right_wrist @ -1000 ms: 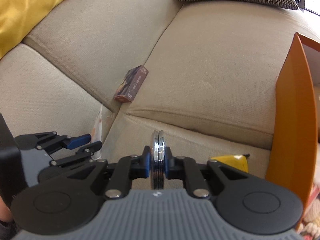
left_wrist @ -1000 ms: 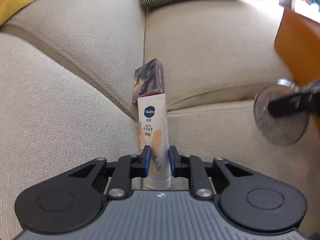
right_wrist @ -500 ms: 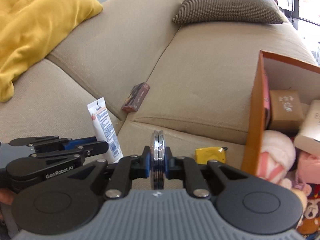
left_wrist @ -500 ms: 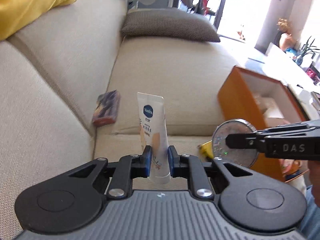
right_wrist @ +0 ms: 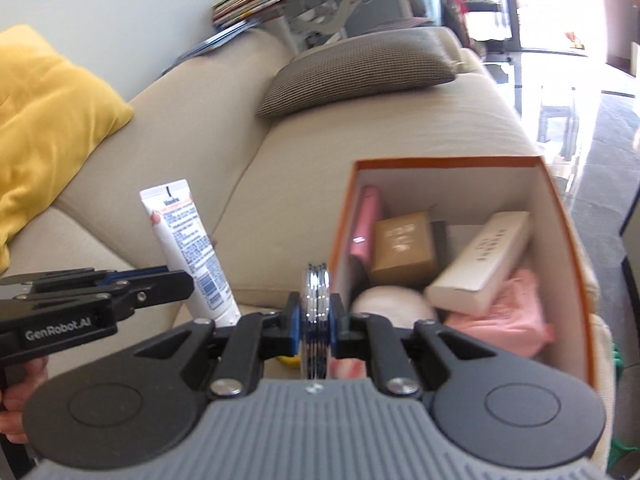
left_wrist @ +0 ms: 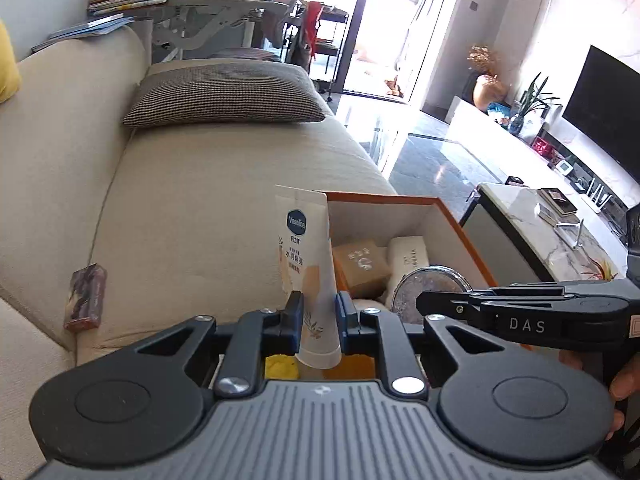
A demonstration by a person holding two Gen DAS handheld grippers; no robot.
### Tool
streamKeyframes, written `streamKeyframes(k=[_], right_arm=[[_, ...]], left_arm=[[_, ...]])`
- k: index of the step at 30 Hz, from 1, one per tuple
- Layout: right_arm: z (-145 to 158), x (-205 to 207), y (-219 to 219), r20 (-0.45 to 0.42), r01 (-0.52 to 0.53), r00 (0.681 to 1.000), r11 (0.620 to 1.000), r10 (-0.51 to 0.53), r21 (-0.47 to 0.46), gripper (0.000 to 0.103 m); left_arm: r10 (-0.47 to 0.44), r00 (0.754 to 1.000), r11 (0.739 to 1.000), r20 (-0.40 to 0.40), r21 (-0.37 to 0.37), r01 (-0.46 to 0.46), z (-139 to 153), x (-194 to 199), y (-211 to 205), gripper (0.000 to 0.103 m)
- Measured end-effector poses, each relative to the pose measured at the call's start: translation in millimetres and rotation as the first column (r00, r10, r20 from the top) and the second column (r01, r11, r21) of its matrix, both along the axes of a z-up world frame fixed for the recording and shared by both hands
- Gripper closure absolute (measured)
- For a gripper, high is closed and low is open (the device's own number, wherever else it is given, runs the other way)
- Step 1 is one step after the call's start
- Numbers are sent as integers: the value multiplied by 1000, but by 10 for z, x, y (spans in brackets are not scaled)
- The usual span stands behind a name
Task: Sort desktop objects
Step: 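Lift the Vaseline tube and compact and carry both over the shoebox, then lower the tube and compact into the shoebox and open both grippers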
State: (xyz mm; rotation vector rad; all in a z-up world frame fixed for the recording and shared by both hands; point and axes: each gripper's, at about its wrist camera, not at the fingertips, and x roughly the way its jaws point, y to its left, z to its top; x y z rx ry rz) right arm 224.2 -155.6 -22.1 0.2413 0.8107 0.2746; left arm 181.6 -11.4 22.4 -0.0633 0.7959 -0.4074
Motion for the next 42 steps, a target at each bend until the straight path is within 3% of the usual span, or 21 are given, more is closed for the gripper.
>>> streamKeyframes(k=[8, 15, 22, 27, 33, 38, 42], right_arm=[[-5, 67, -742, -7, 160, 987, 987, -161, -15, 89], [-154, 298, -1020, -38, 206, 978, 978, -205, 39, 89], [-310, 814, -1088, -76, 245, 969, 961, -237, 125, 89], [-532, 1194, -1053, -124, 257, 963, 958, -241, 129, 89], [-735, 1360, -1118, -154, 285, 952, 950, -264, 130, 89], [-812, 1427, -1151, -149, 269, 957, 952, -248, 146, 89], [-827, 1481, -1167, -148, 281, 954, 949, -261, 143, 89]], left_arm=[[-79, 997, 994, -23, -80, 77, -49, 387, -439, 84], [-143, 988, 982, -62, -136, 133, -183, 759, -796, 84], [-168, 979, 981, -115, -113, 155, -358, 1232, -1117, 84], [-163, 972, 985, -171, -85, 151, -506, 1552, -1255, 84], [-183, 951, 983, -250, -68, 171, -705, 1785, -1424, 84], [-171, 962, 985, -214, -66, 161, -806, 1787, -1449, 84], [-162, 979, 985, -124, -83, 153, -806, 1707, -1440, 84]])
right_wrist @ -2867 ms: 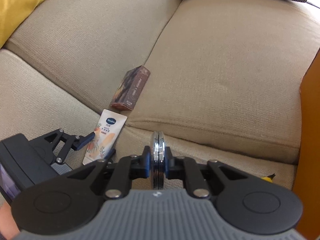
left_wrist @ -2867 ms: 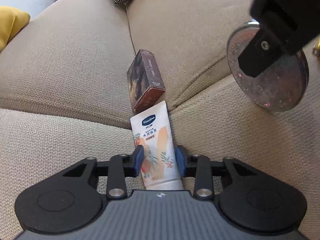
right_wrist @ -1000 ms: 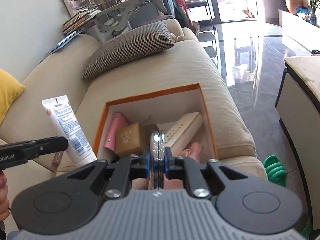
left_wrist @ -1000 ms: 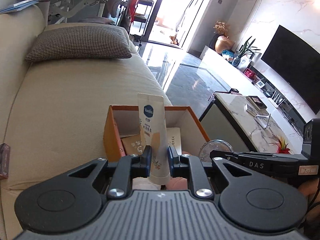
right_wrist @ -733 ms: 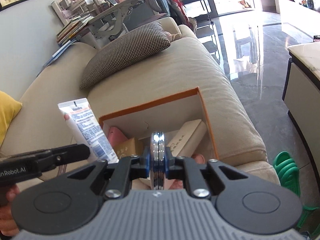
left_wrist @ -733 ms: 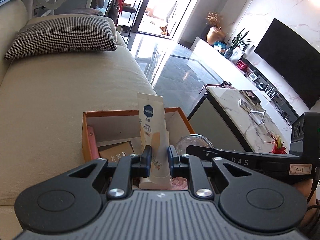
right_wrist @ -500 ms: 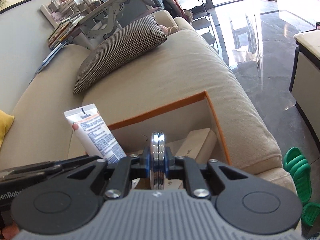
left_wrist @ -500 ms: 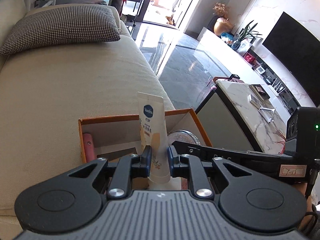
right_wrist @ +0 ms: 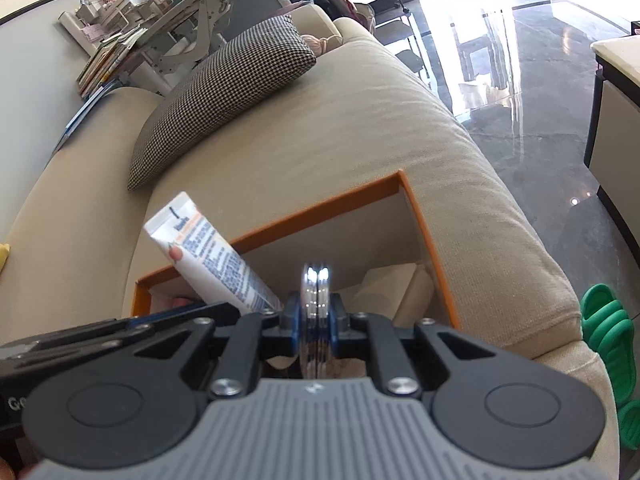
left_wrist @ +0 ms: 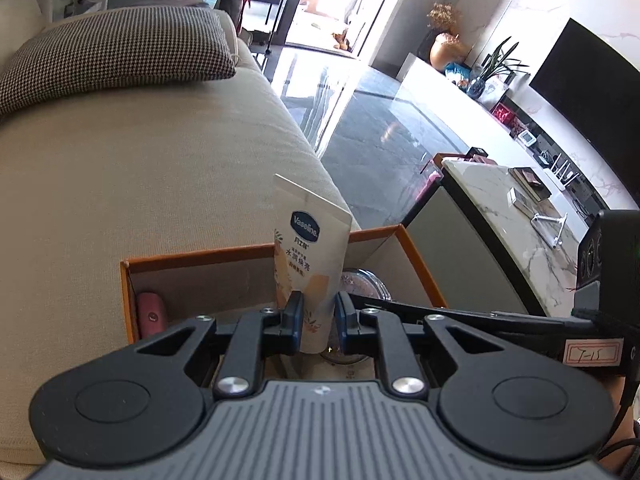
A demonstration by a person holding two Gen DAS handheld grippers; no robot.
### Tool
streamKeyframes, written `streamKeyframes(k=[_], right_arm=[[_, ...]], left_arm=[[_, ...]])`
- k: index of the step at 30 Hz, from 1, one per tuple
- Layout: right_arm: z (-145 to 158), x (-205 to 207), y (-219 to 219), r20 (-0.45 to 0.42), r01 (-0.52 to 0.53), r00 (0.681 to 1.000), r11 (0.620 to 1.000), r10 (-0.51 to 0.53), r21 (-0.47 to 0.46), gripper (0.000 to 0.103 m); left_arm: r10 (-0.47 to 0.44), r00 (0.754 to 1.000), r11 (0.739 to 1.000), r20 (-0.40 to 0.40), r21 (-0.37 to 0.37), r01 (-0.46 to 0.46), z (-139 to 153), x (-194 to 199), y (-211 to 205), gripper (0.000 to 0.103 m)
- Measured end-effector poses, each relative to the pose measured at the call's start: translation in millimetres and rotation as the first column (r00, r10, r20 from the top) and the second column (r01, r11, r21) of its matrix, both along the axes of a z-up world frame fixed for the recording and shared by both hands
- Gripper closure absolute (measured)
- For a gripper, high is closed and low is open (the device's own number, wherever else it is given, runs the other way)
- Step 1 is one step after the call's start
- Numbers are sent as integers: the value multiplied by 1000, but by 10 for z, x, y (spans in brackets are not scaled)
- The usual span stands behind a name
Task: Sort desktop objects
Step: 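Lower the tube and compact into the shoebox and open both grippers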
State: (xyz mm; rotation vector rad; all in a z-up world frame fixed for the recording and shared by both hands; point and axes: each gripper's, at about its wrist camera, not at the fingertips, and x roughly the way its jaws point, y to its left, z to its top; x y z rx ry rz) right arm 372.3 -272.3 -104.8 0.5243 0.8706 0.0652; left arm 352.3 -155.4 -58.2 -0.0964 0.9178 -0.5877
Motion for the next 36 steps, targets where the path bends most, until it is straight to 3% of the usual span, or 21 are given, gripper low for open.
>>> streamKeyframes(k=[3, 6, 13, 20, 23, 27, 36], right_arm=[[12, 25, -73, -1, 18, 1000, 1000, -18, 6, 89], [21, 51, -81, -9, 18, 1000, 1000, -17, 11, 89], [40, 56, -60, -3, 13, 1000, 1000, -13, -4, 89], [20, 105, -43, -6, 3, 1000, 1000, -3, -18, 89], [12, 120, -9, -6, 1, 1000, 1000, -1, -31, 88], [-5, 123, 46, -19, -6, 1000, 999, 5, -47, 80], [72, 45, 90, -34, 1, 999, 999, -3, -46, 79]], left_arm=[[-20, 999, 1000, 28, -13, 21, -11, -16, -18, 84], [-53, 998, 998, 43, 46, 51, -61, -52, -88, 84], [-62, 998, 996, -21, 61, 63, -236, -44, -50, 87], [-65, 998, 997, -20, 50, 66, -146, -101, 47, 86], [-42, 999, 999, -19, 16, 42, -63, -186, 188, 86], [1, 1000, 1000, 7, -6, -1, 65, -318, 375, 85], [135, 991, 991, 8, -2, -135, 193, -561, 836, 83]])
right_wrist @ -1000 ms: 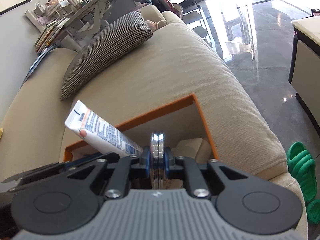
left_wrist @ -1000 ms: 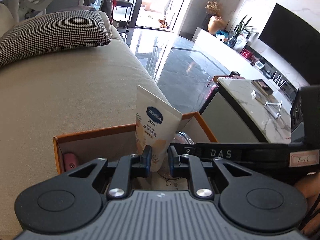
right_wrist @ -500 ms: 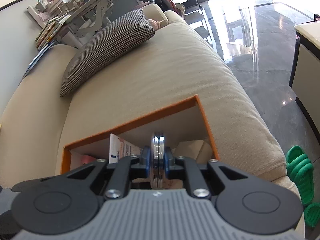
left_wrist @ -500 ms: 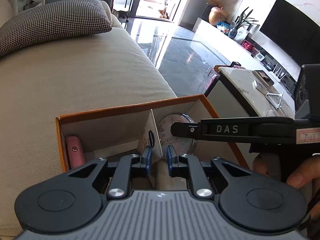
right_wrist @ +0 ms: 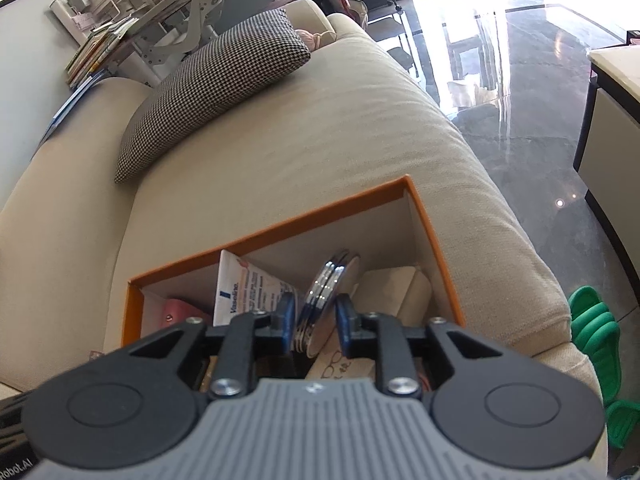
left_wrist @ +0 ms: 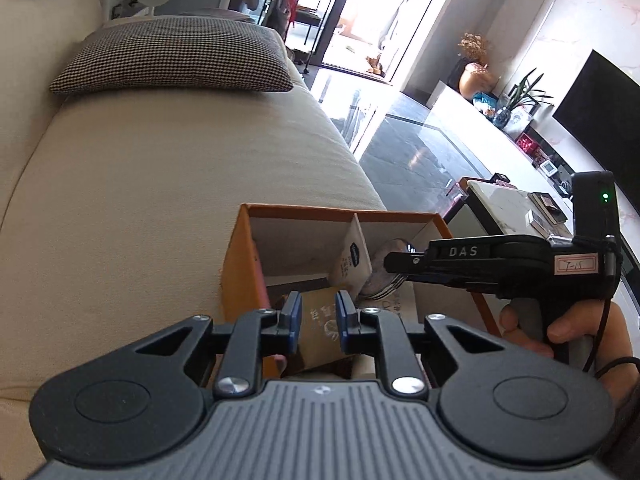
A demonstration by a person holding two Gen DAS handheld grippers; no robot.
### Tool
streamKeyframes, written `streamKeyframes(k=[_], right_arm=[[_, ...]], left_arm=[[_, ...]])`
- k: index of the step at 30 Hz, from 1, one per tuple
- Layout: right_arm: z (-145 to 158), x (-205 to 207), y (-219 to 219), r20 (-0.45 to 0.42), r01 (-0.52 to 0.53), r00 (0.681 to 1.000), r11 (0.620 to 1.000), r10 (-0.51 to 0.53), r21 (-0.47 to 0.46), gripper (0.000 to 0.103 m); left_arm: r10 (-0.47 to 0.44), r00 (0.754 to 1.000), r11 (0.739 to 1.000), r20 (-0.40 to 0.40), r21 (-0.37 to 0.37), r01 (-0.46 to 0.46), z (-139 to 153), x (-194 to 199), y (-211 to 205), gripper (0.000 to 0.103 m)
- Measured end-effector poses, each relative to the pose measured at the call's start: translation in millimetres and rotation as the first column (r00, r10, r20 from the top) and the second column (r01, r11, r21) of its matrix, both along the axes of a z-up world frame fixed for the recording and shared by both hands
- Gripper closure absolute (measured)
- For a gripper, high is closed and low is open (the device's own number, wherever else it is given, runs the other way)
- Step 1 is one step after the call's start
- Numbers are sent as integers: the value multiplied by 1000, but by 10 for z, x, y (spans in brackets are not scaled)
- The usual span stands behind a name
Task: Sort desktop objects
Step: 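Lower the tube and compact into the shoebox and open both grippers, then withdraw both grippers from the shoebox toward the tape measure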
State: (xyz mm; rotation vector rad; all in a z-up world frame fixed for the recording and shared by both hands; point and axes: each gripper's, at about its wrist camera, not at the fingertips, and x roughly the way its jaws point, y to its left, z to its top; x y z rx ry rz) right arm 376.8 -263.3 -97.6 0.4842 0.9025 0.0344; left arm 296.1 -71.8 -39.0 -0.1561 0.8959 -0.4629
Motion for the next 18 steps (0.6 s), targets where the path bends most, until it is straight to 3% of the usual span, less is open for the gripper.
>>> streamKeyframes(k=[10, 18], right_arm=[[117, -205, 36, -1, 10, 1000, 1000, -10, -23, 79], [308, -632, 249, 40, -16, 999, 995, 20, -103, 79]], left_arm=[[76, 997, 996, -10, 51, -75, 5, -230, 267, 83], [103, 994, 993, 17, 58, -104, 138, -516, 348, 81]])
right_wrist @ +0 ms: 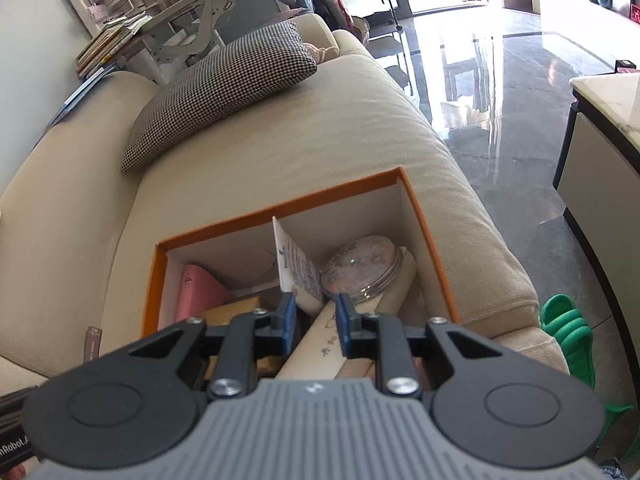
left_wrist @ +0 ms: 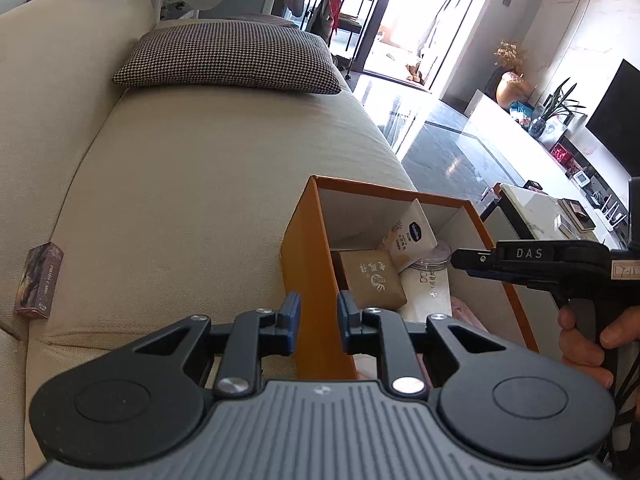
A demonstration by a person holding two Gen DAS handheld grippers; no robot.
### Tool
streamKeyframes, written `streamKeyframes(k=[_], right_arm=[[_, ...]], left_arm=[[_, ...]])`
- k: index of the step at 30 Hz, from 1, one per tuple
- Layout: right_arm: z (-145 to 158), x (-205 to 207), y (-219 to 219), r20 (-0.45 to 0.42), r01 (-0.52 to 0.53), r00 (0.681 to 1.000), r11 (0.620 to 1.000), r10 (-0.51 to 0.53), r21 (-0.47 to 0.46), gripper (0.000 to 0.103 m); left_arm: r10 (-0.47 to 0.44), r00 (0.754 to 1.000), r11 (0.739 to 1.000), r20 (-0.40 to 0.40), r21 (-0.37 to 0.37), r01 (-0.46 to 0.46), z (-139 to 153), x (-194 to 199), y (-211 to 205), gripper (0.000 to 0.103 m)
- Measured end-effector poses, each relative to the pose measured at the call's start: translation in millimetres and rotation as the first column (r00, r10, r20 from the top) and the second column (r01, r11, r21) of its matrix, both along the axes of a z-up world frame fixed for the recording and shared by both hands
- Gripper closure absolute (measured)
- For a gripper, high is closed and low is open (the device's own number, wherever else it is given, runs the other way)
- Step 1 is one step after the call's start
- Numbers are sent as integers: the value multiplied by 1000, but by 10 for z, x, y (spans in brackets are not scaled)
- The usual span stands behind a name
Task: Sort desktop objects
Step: 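Withdraw both grippers from the shoebox toward the tape measure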
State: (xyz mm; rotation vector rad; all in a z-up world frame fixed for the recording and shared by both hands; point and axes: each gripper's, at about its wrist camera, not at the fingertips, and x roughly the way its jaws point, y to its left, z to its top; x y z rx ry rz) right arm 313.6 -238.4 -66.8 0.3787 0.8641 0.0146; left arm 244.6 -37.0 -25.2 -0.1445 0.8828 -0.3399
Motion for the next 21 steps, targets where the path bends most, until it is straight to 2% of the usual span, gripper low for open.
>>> streamKeyframes(k=[7, 10, 21], right_arm=[[160, -492, 413, 69, -87, 994, 995, 90, -40, 79], [214, -673, 632, 92, -131, 986, 989, 136, -66, 79], [322, -1048, 1344, 141, -244, 953, 954, 270, -174, 79]], left_arm=[[33, 998, 999, 53, 35, -34, 134, -316, 173, 80], [51, 996, 998, 73, 45, -55, 160, -453, 282, 76], [139, 985, 986, 98, 77, -147, 128, -806, 774, 73]])
